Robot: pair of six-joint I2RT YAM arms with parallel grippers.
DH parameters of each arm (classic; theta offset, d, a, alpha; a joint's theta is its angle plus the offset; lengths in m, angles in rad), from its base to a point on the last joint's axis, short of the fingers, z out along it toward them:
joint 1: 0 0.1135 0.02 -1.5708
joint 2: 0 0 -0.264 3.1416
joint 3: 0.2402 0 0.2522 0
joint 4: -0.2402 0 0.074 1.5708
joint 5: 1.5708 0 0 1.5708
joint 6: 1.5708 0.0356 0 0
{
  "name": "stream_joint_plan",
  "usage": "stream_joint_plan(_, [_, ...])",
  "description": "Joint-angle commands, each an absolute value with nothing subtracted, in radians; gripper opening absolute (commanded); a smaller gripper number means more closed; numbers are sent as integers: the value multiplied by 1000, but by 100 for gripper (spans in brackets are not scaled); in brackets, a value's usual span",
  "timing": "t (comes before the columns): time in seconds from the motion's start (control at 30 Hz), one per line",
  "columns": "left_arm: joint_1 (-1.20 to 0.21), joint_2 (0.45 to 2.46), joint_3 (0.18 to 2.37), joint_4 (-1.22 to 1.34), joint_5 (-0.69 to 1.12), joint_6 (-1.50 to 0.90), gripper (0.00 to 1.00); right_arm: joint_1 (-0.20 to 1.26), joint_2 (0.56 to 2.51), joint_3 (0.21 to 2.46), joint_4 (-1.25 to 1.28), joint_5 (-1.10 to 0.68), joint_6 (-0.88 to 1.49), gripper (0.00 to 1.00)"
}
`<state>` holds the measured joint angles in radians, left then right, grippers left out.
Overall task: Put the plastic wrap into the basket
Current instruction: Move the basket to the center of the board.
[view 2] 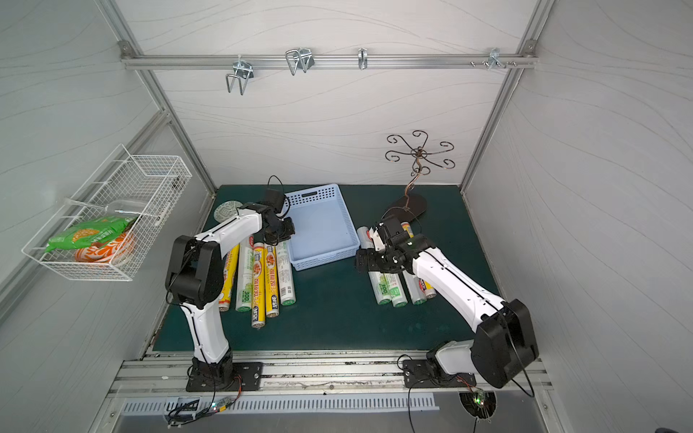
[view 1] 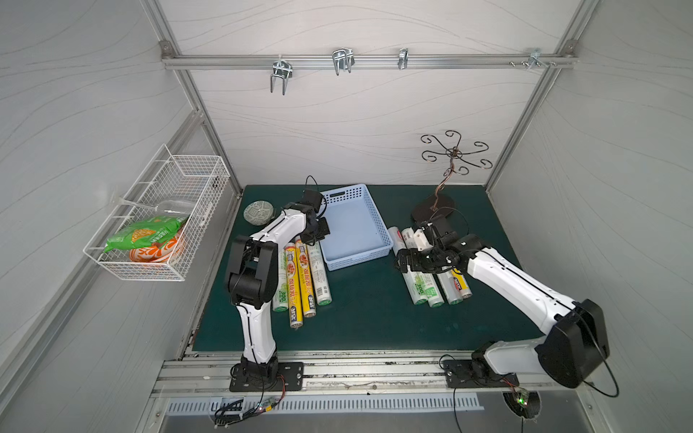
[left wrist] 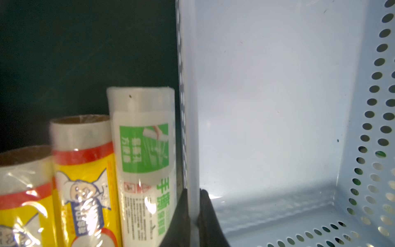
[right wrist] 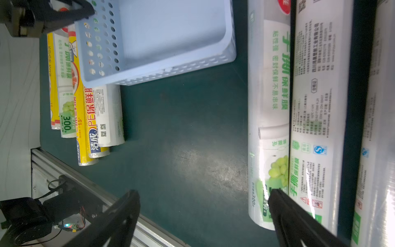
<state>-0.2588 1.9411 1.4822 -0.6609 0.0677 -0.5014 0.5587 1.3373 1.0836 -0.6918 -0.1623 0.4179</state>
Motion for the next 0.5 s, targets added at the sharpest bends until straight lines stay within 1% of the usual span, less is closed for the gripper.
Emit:
stream_joint_plan(0.0, [-289, 1878, 1422, -651, 104, -494, 3, 528, 1296, 1075, -728, -187, 404, 99])
stream_joint_plan(0.3, [-376, 1741, 1240, -636, 132, -495, 1, 450, 1261, 1043, -746, -216, 389, 97])
stream_joint_plan(0.47, [-427, 1674, 1167, -642, 128, -482, 0, 431, 1254, 1023, -747, -223, 381, 95])
